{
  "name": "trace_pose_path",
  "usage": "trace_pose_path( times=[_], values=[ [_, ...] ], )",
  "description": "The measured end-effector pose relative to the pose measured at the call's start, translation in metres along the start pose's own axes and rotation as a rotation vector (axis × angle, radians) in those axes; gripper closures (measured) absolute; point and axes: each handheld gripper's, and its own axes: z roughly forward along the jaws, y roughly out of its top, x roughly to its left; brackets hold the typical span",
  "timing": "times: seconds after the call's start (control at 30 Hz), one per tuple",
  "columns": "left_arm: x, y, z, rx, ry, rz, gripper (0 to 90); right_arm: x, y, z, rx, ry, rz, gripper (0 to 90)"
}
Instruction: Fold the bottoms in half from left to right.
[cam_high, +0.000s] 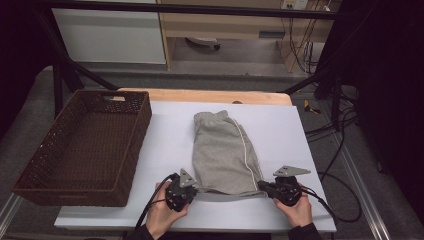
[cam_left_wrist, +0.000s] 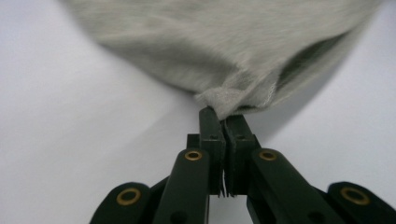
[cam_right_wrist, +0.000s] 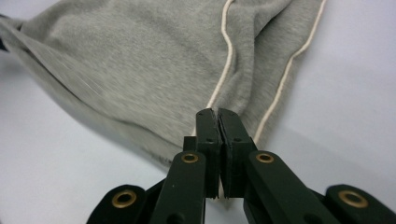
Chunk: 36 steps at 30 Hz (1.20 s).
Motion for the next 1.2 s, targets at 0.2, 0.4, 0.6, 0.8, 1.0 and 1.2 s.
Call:
trace_pose_path(
  times=[0.2,0.4,0.6,0.8,1.0,1.2],
  values=[
    [0.001,-0.015,0.001,0.05,-0.018,-0.021,86.8,0.005,-0.01,-0.009,0.047,-0.003,0.05,87.1],
    [0.01,-0.021,-0.016,0.032,-0.037,-0.027,67.1,0.003,-0.009,-0.008,-0.013,0.0,0.015,61.8],
    [0.019,-0.005,-0.013,-0.007,-0.05,-0.035,56.7,-0.005,-0.001,-0.004,-0.047,-0.028,0.021,55.9],
    [0.019,0.003,0.015,0.03,-0.112,-0.042,56.2,-0.008,0.001,0.013,-0.021,-0.025,0.024,53.8],
    [0.02,-0.003,0.016,0.037,-0.161,-0.055,67.9,-0.008,-0.001,0.026,0.008,-0.046,0.007,62.5],
    [0.02,-0.008,0.016,0.042,-0.194,-0.05,81.2,-0.008,-0.001,0.027,0.012,-0.024,0.016,82.1]
  ],
)
